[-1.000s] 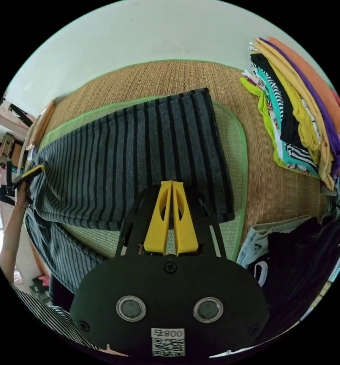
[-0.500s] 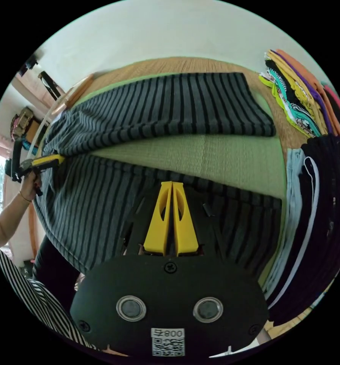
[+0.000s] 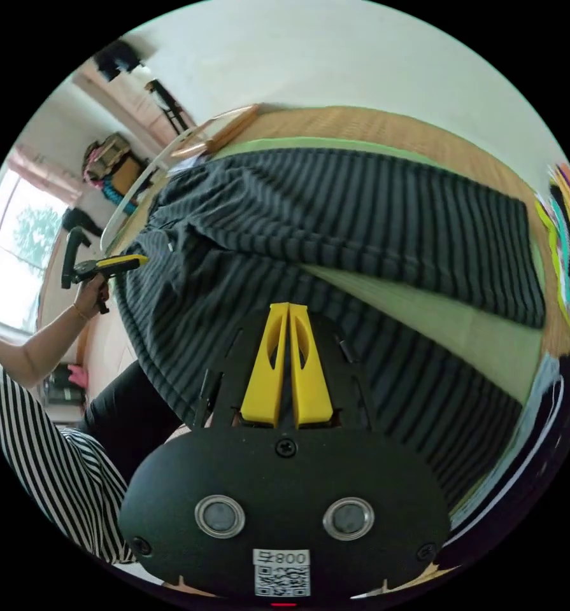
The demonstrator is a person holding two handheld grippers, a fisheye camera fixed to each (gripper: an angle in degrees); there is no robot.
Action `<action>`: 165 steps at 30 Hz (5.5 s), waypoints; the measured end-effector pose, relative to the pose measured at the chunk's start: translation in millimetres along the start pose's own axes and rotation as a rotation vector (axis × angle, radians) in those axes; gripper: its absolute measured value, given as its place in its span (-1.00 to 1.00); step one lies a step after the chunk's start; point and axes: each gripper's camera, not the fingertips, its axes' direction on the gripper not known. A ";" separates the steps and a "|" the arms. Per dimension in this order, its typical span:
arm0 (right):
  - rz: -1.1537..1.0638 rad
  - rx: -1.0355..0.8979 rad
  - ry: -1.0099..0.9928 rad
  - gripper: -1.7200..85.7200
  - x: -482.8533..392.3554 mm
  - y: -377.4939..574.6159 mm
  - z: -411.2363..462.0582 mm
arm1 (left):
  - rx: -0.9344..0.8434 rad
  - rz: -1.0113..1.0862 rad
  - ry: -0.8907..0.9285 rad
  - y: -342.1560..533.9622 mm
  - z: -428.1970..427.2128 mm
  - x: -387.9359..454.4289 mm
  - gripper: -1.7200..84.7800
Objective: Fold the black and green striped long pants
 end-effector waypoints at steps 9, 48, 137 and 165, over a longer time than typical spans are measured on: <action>-0.360 -0.032 -0.019 -0.96 -174.8 -187.9 95.8 | 0.041 -0.266 0.068 75.2 2.9 -115.5 -0.96; -0.522 0.007 0.088 -0.96 -387.9 -391.8 230.6 | 0.200 -0.190 0.073 195.4 40.1 -234.2 -0.96; 0.566 0.118 0.178 -0.94 172.8 374.2 -110.0 | -0.071 0.373 0.191 -163.4 248.8 170.8 -0.95; 0.454 0.218 0.409 -0.78 352.3 255.2 -132.2 | 0.021 0.793 0.176 -619.5 408.7 479.9 -0.80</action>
